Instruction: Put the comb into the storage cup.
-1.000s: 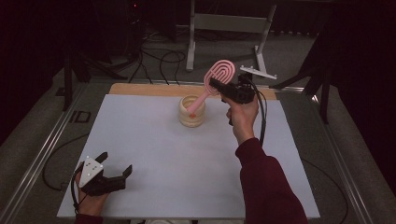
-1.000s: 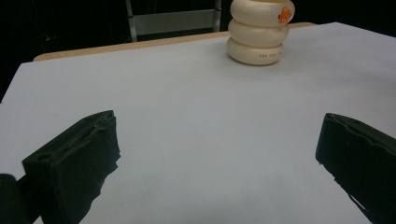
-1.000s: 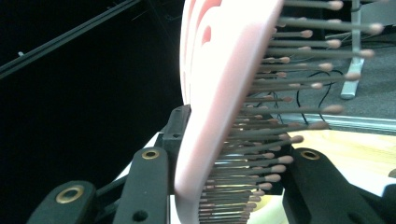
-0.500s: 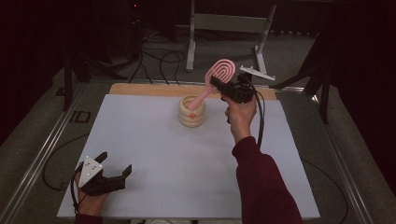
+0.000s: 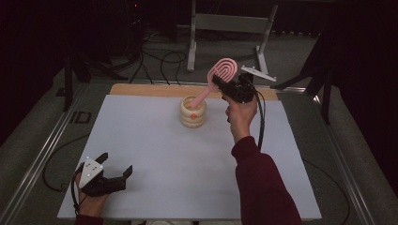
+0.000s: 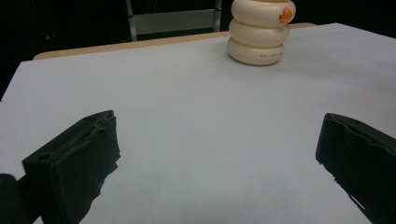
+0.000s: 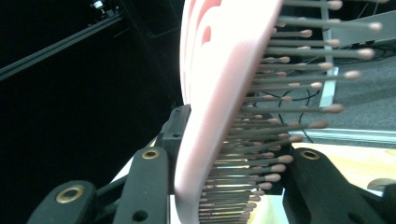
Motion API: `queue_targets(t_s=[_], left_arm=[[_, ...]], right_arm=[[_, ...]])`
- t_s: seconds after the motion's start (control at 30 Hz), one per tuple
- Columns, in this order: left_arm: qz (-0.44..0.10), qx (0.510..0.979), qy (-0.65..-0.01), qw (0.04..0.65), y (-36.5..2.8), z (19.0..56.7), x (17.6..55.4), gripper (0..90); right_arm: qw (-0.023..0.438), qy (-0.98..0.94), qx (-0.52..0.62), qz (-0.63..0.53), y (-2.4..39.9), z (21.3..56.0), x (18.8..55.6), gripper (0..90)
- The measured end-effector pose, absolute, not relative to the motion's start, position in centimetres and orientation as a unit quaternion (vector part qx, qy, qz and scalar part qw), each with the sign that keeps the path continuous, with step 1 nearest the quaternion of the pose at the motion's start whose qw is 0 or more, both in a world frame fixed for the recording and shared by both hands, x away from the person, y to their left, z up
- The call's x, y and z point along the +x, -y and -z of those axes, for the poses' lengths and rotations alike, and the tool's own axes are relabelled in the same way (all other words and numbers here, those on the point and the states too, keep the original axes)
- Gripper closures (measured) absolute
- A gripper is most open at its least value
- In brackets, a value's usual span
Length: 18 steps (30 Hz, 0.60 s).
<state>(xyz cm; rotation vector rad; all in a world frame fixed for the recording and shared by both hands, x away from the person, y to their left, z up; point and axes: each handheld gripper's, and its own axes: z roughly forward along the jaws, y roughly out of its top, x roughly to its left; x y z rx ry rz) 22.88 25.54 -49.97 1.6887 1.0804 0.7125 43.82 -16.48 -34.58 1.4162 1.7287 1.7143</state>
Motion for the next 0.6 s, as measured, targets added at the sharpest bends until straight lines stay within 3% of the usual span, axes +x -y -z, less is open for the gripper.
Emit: queue_targets(t_s=[0.6], left_arm=[[-0.291, 0.692, -0.445, 0.488, -25.67, 49.97, 22.89, 0.1]], right_arm=[[0.181, -0.594, 0.512, -0.594, 16.01, 35.24, 44.57, 63.6]])
